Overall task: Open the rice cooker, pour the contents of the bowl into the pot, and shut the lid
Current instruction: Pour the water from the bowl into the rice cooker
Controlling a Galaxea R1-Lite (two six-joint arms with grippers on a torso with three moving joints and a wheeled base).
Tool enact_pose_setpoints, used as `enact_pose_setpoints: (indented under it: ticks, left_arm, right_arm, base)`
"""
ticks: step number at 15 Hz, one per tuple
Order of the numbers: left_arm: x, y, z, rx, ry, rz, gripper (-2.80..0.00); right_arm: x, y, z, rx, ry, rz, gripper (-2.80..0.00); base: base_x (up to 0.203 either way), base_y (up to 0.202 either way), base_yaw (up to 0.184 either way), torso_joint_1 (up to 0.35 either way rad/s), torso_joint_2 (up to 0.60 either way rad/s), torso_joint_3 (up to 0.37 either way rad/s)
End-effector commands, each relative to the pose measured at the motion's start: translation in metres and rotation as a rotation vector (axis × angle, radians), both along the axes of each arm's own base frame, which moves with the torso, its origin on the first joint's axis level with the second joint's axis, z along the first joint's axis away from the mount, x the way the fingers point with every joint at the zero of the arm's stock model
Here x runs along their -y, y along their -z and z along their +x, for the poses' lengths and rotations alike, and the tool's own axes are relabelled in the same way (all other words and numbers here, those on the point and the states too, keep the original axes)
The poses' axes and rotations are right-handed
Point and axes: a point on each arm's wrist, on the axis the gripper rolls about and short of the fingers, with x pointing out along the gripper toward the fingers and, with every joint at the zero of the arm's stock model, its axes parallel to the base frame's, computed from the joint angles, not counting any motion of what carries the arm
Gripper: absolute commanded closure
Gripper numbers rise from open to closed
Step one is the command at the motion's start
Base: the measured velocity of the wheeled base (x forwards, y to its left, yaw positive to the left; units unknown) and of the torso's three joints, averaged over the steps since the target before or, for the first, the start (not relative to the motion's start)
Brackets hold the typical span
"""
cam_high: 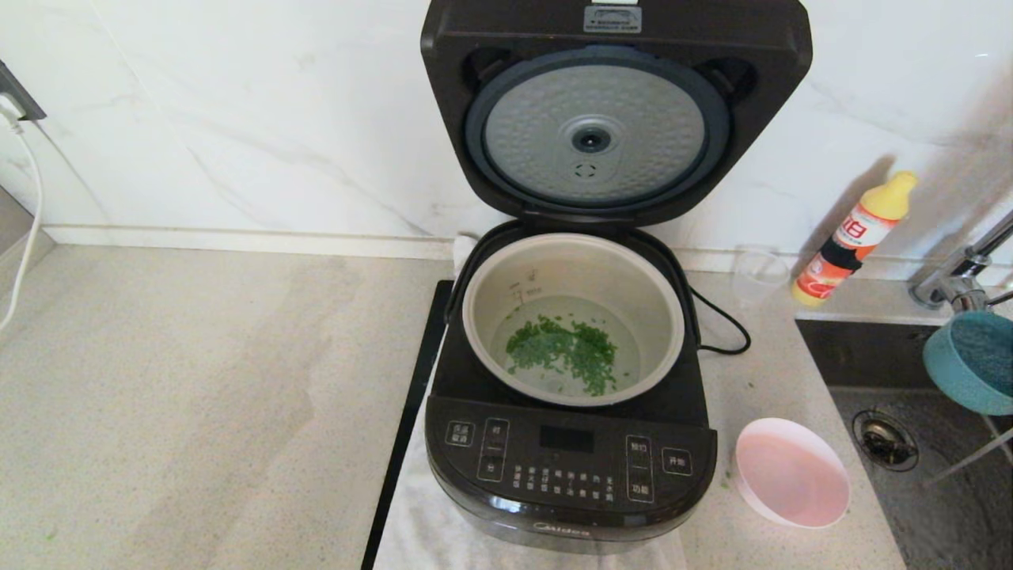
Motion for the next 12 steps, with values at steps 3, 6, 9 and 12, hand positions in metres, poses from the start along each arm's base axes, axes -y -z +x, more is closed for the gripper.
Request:
enact_pose_setpoints:
  ticks: [3,6,9,12]
  left_arm:
    - [0.0,0.0,0.0,0.002,0.0,-0.001,0.0]
    - [0.0,0.001,0.0,0.001,0.0,-0.001,0.0]
    - [0.0,0.0,0.0,0.001,0.0,-0.001,0.0]
    - [0.0,0.0,0.0,0.002,0.0,-0.001,0.0]
  right_arm:
    - [-0.084,-0.046,-0.014,0.074,-0.194,-0.088,0.0]
    - [-0.126,-0.06,-0.021,0.08,-0.318,-0.108,0.0]
    - [-0.16,-0.072,-0.029,0.1,-0.415,-0.117,0.0]
    - [-0.196,-0.08,-0.037,0.11,-0.508,-0.152,0.0]
  base:
    - [0.0,0.0,0.0,0.0,0.0,0.0]
    - [0.0,0.0,0.0,0.0,0.0,0.0]
    - [0.0,0.0,0.0,0.0,0.0,0.0]
    - [0.0,0.0,0.0,0.0,0.0,0.0]
